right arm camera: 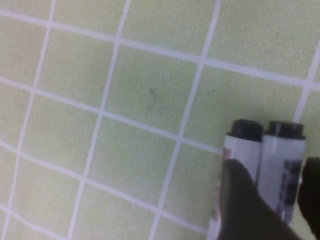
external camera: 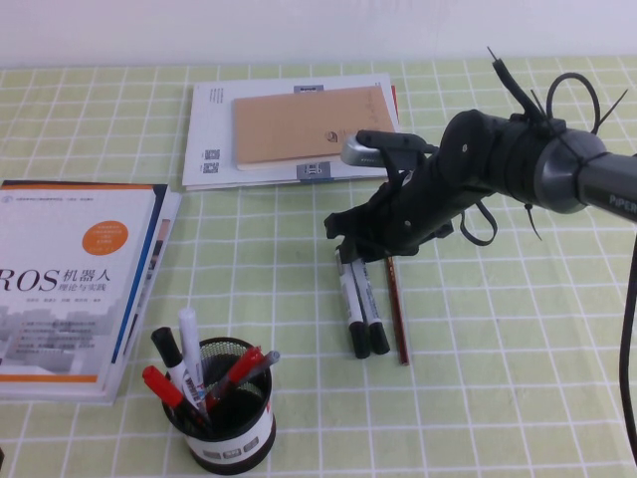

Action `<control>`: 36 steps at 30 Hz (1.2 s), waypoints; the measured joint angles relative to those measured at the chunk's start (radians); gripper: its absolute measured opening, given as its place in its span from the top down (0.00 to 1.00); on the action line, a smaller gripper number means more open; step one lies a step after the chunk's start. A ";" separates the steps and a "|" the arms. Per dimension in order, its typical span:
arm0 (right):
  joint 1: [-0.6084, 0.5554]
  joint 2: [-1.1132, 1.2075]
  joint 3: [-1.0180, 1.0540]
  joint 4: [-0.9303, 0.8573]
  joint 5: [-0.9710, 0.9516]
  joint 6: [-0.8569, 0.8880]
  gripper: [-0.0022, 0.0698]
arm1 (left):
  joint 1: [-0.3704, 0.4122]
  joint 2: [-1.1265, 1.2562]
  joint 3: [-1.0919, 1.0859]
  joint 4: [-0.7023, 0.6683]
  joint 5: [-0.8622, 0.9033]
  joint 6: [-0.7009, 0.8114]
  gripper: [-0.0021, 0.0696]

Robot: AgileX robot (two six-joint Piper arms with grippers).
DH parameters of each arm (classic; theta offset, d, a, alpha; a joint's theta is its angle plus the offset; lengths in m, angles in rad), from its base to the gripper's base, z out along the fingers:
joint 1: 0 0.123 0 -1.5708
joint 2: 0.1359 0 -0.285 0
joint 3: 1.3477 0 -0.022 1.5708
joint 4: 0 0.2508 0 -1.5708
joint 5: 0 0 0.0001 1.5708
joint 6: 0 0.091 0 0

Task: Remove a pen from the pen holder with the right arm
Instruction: 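Take a marker out of the pen holder and lay it on the table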

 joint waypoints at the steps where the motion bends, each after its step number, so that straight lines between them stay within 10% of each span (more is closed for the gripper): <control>1: -0.001 0.000 0.000 0.000 -0.002 0.002 0.67 | 0.000 0.000 0.000 0.000 0.000 0.000 0.98; 11: -0.001 -0.093 0.075 -0.033 -0.007 0.006 0.63 | 0.000 0.000 0.000 0.000 0.000 0.000 0.98; 21: 0.017 -0.600 0.425 -0.109 -0.078 -0.008 0.96 | 0.000 0.000 0.000 0.000 0.000 0.000 0.98; 36: 0.017 -1.125 0.752 -0.147 0.112 -0.013 0.99 | 0.000 0.000 0.000 0.000 0.000 0.000 0.98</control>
